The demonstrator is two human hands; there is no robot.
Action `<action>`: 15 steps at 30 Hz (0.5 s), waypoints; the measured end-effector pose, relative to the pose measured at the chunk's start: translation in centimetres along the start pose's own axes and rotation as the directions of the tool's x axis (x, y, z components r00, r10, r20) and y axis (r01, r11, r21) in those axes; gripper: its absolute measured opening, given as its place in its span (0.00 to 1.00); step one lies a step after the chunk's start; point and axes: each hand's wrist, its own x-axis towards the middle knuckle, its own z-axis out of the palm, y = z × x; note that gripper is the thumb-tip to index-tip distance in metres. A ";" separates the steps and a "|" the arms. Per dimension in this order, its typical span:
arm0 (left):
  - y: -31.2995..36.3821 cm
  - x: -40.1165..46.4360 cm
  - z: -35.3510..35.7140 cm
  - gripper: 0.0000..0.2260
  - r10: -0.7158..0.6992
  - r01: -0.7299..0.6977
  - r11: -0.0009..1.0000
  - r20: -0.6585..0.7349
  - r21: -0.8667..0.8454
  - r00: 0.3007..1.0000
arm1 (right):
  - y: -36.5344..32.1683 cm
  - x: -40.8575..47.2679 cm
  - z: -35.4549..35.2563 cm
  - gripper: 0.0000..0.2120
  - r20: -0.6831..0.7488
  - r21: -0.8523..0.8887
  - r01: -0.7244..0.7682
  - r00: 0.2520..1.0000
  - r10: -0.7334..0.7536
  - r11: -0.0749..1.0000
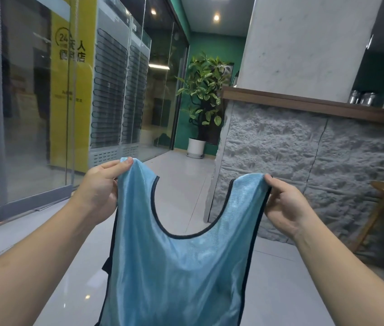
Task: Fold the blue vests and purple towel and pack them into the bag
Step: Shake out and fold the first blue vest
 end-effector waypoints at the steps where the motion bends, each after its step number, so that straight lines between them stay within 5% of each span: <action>1: 0.0 -0.1 0.1 0.08 0.001 -0.001 1.000 -0.002 0.000 1.000 | 0.1 -0.1 0.1 0.14 0.008 0.014 -0.012 1.000 0.012 1.000; 9: -0.1 -0.4 0.6 0.10 0.011 -0.011 0.999 -0.009 0.031 1.000 | 0.3 -0.9 1.1 0.27 0.073 0.051 -0.069 0.995 0.065 0.996; 13: -0.2 -0.3 0.5 0.08 0.013 -0.014 0.999 0.021 0.043 1.000 | 0.4 -0.8 1.3 0.12 0.057 -0.036 0.025 0.998 -0.023 0.999; 15: 0.0 -0.3 0.5 0.15 0.042 -0.043 0.999 0.060 0.011 0.997 | 0.2 -0.4 0.8 0.15 0.080 -0.027 0.074 0.994 -0.072 0.997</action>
